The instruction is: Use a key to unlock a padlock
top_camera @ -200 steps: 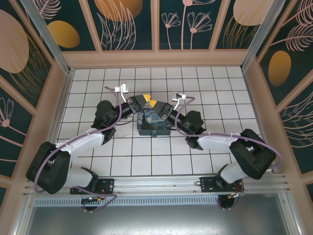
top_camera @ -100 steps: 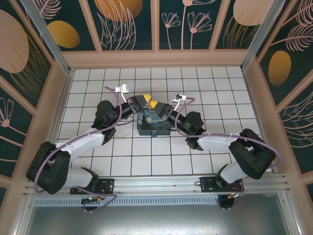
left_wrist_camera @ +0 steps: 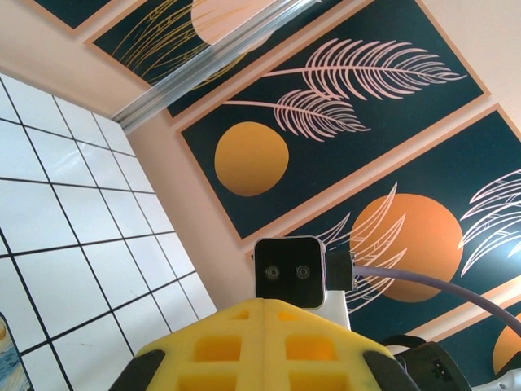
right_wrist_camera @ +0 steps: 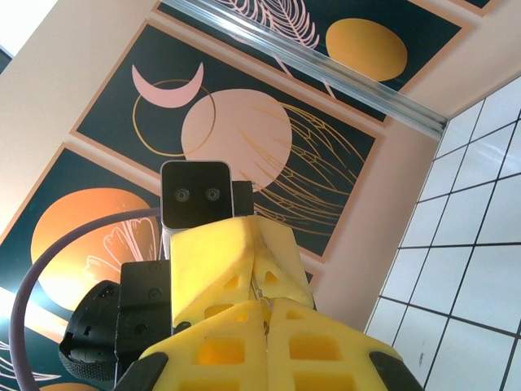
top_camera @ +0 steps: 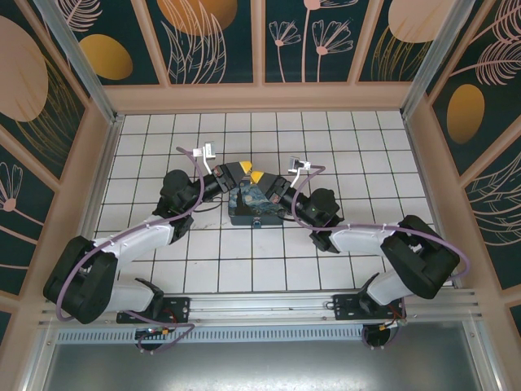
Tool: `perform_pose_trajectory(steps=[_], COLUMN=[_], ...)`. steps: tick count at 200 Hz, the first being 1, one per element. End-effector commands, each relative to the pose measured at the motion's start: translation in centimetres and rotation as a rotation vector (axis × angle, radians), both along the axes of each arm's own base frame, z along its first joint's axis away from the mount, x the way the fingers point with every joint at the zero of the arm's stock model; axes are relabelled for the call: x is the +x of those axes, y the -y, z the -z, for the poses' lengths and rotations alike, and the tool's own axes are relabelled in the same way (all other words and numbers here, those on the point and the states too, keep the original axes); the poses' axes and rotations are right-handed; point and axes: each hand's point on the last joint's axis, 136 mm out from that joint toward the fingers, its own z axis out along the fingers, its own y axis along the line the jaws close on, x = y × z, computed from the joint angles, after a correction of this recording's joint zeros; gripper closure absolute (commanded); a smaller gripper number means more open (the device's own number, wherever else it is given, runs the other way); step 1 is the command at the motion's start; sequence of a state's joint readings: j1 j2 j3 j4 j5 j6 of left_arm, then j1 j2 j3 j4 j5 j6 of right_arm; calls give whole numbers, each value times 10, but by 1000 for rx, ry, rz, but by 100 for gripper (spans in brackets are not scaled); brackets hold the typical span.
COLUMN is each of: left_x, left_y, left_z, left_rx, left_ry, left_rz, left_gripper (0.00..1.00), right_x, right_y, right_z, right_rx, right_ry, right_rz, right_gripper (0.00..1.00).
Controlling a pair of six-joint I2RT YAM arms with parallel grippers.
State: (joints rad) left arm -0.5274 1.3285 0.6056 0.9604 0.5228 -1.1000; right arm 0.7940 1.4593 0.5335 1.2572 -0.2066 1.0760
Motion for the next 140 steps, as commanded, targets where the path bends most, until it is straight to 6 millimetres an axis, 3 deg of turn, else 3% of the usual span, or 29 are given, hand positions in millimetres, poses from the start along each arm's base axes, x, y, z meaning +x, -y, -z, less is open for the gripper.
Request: perform_pose_trajectory(steps=[1, 48, 61, 76, 87, 115, 140], left_x=[1, 5, 7, 9, 10, 9, 10], left_y=[-10, -10, -10, -13, -17, -31, -51], left_z=[-20, -18, -15, -10, -6, 6, 24], left_rx=[-39, -28, -4, 32, 67, 163, 290], left_ry=[68, 49, 39, 20, 5, -23, -74], left_rz=[-47, -58, -69, -94, -124, -196, -298], left_gripper=[100, 100, 82, 42, 25, 2, 2], right_x=[6, 5, 4, 4, 4, 4, 6], right_y=[15, 14, 14, 18, 23, 37, 47], right_z=[-10, -9, -6, 2, 10, 23, 31], right_rx=[43, 40, 26, -1, -27, -101, -185], right_ry=[6, 6, -2, -18, -41, -79, -112], right_rz=[66, 56, 55, 61, 72, 94, 105], right_gripper=[100, 100, 100, 100, 100, 100, 100])
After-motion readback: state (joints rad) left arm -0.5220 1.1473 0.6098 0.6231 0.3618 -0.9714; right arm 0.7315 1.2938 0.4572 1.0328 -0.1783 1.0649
